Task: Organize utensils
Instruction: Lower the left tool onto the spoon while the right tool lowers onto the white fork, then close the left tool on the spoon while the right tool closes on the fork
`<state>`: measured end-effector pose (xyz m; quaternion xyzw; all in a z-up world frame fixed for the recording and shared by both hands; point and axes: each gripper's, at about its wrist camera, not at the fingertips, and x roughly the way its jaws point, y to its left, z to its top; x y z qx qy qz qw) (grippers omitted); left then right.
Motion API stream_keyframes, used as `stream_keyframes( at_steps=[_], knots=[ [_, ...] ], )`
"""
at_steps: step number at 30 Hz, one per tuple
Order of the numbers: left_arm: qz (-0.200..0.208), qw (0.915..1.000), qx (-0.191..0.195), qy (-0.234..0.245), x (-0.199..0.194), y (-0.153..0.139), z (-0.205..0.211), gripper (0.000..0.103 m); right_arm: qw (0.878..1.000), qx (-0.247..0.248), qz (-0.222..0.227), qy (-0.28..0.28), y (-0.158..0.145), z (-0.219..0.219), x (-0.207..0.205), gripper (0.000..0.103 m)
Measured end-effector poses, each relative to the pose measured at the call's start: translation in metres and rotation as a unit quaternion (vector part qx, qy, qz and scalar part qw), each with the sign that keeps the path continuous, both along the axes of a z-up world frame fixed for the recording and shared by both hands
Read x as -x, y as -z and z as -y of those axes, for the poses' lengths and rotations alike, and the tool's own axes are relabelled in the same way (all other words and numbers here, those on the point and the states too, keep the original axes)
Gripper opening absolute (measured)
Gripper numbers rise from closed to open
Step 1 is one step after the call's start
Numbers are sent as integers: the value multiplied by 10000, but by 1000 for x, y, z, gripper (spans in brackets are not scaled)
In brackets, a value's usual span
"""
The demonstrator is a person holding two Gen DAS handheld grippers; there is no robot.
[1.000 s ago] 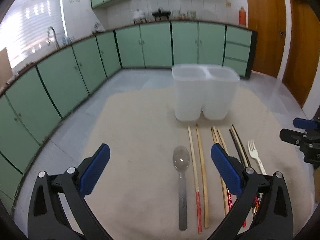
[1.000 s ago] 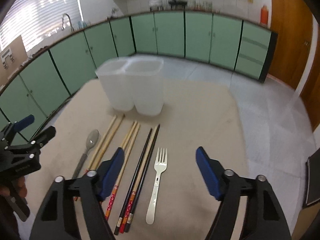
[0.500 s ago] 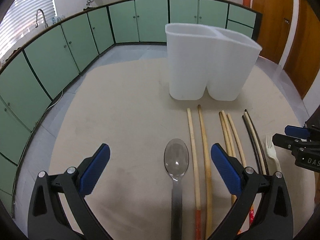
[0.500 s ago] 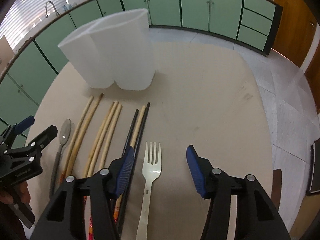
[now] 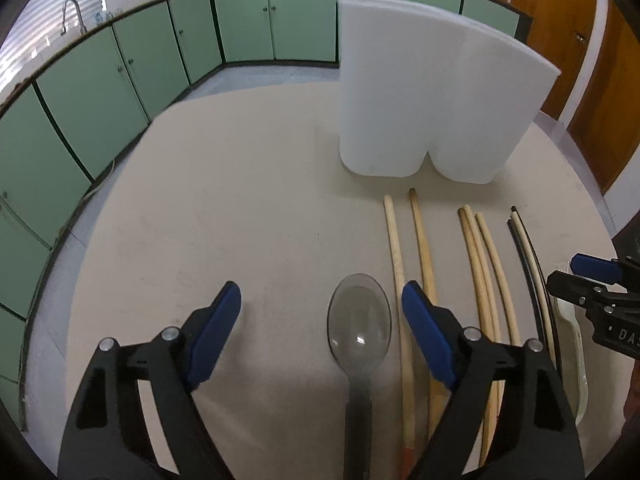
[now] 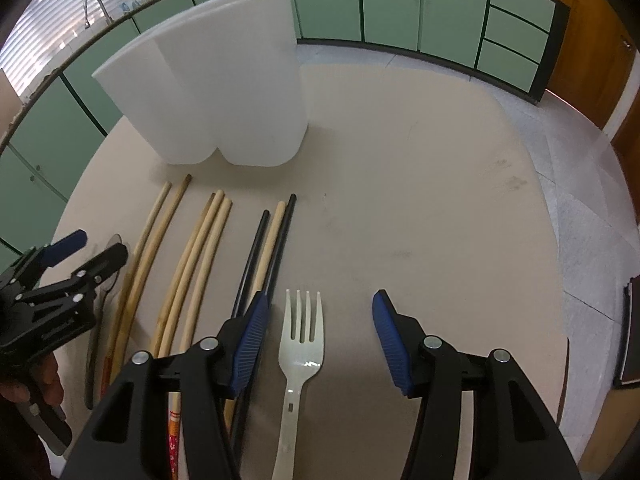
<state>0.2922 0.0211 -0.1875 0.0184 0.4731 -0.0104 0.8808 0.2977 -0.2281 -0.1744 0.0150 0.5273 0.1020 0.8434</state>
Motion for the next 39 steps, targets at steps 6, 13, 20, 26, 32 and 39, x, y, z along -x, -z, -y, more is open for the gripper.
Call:
stream_keyframes(
  at_steps=[6,13,20,26,32,39],
  knots=[
    [-53,9999,118,-7,-4,4,2,78,10000,46,24,-23,1,-6,0,51],
    [-90,9996,265,92,-4,-2,-1,64,10000,31,-11,-87,-1,-14,-1,46],
    [-105,9988,440,190,-1,-1,3,52,9999,-13,-54,-94,-4,-19,-2,42],
    [-103,9981,511,341,0,-1,6,33,9999,-60,-70,-146,-6,-20,-3,35],
    [-101,9978,501,412,5,2,13,29,9997,-135,-65,-209,-6,-21,-3,26],
    [-22,9977,564,365,7,1,10,29,9996,-225,-69,-179,-5,-13,-2,18]
  ],
)
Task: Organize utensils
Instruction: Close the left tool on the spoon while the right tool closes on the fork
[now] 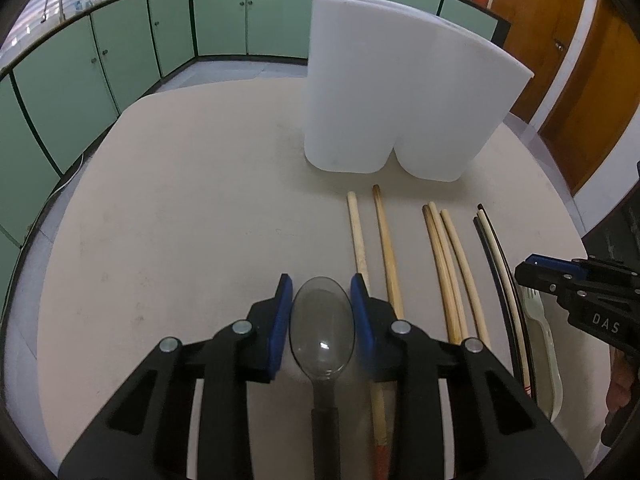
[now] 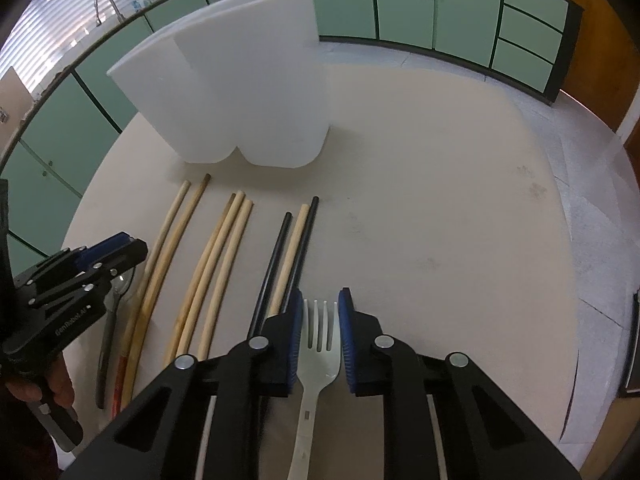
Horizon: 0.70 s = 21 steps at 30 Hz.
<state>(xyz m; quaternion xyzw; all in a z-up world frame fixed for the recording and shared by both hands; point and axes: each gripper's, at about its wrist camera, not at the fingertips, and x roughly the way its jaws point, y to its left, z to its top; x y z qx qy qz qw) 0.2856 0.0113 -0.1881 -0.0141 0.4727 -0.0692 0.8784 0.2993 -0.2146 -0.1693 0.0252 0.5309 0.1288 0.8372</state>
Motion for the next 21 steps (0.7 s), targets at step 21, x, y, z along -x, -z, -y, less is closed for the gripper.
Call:
stream_keyframes(
  at_steps=[21],
  knots=[
    [1002,9944,335,-47,43,-31,-17,29,9931,-605,992,-144,-33,27,24,18]
  ],
)
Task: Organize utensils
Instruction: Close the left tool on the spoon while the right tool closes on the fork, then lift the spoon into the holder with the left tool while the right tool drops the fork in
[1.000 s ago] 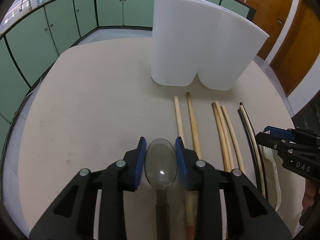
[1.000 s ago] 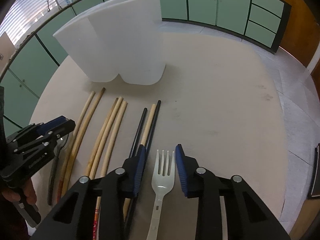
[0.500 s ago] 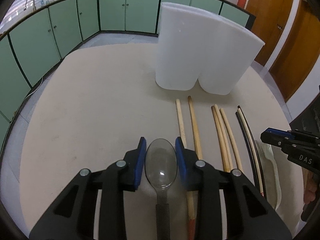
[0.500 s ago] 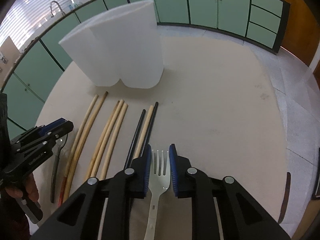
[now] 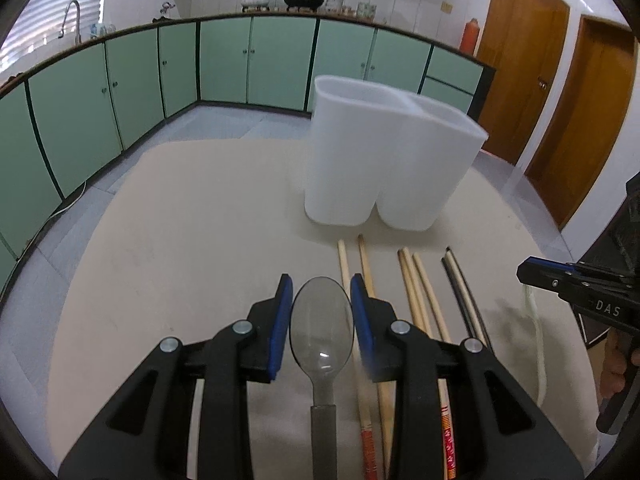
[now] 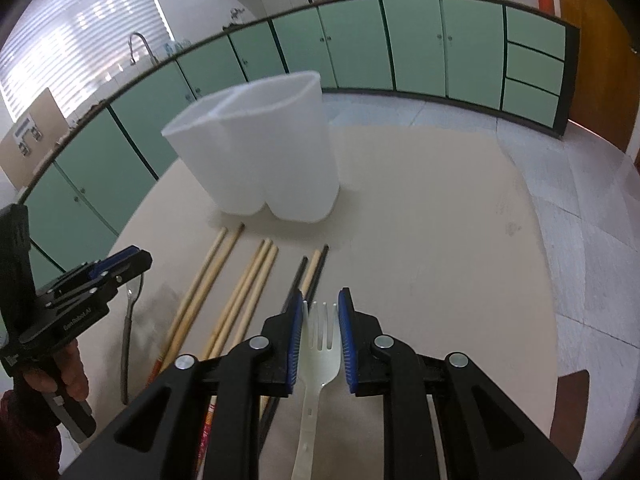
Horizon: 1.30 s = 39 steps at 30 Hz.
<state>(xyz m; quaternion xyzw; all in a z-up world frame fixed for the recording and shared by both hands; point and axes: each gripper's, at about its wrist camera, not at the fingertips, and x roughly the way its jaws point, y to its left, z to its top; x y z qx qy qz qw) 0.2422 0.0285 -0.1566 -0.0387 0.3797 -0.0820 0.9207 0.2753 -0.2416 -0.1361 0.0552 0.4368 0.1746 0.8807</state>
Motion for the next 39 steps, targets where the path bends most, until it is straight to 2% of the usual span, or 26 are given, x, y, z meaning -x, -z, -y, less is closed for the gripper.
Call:
stream_keyframes(
  at_steps=[12,21,39],
  knots=[
    [451,9989,112,-80,-4,-23,-6,28,9976,-151,667,-42,-28,-3,-8,18],
    [736,9972,122,-100,-1,-36,-7,28,9957,-230,901,-22,-37,-1,-11,17],
    [1421,9893,315,-45,2,-79,2,28,9860,-428,1610,-39,-85,12,-7,17]
  ],
)
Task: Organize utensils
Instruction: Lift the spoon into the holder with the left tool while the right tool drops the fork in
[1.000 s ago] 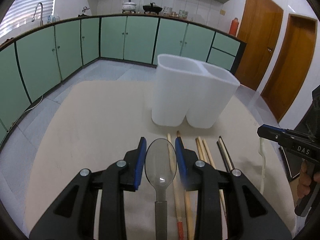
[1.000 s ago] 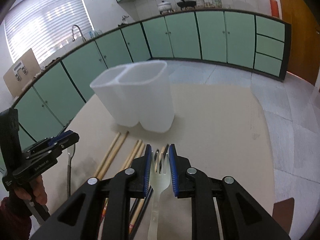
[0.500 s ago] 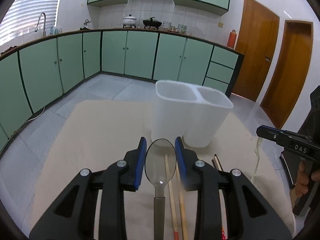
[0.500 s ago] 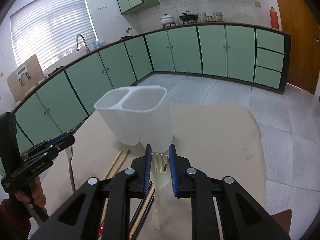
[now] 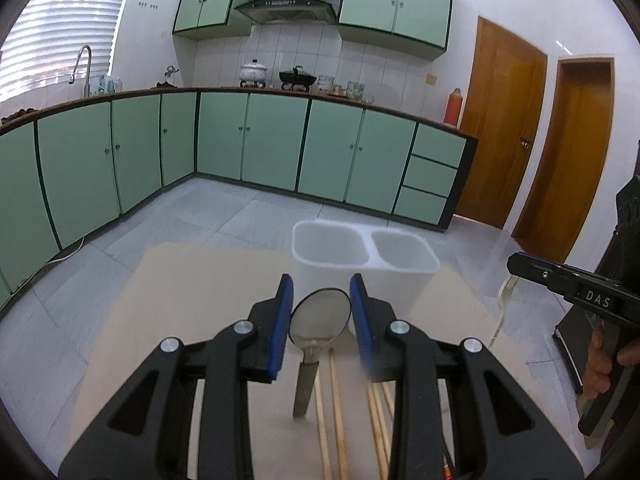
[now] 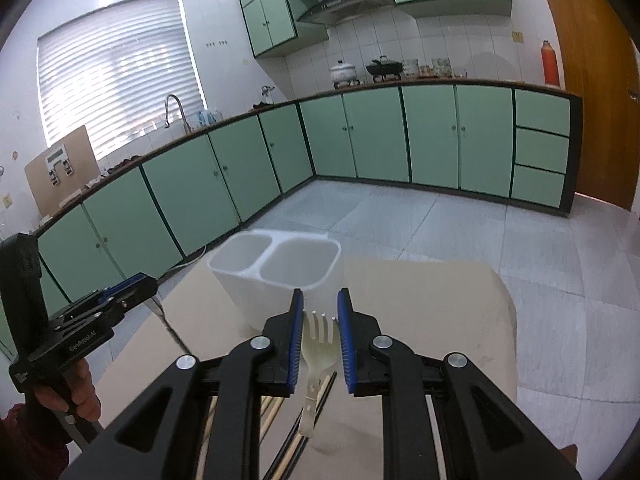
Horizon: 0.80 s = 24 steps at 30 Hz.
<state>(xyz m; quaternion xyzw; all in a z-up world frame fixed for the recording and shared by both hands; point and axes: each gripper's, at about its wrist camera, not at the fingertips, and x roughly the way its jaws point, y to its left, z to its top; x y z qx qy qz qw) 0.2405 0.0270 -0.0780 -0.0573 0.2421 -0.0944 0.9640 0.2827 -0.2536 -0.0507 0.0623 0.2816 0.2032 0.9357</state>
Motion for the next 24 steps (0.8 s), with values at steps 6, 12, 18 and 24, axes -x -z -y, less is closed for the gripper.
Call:
stream_keyframes(
  at_steps=[6,12,18,24],
  knots=[
    [289,9995,96,53,-2,-23,4,28,9997,2,238,-48,-20,-2,-7,17],
    [721,9971,205,139,-12,-65,7,28,9979,-21,624,-147,-54,-6,-21,17],
    [1240,9916,312,184,-27,-110,13,28,9945,-45,1013,-254,-89,-15,-42,17],
    [1463,9886,285,217,-52,-125,28,28,9929,40,1166,-247,-93,-33,-70,17]
  ],
)
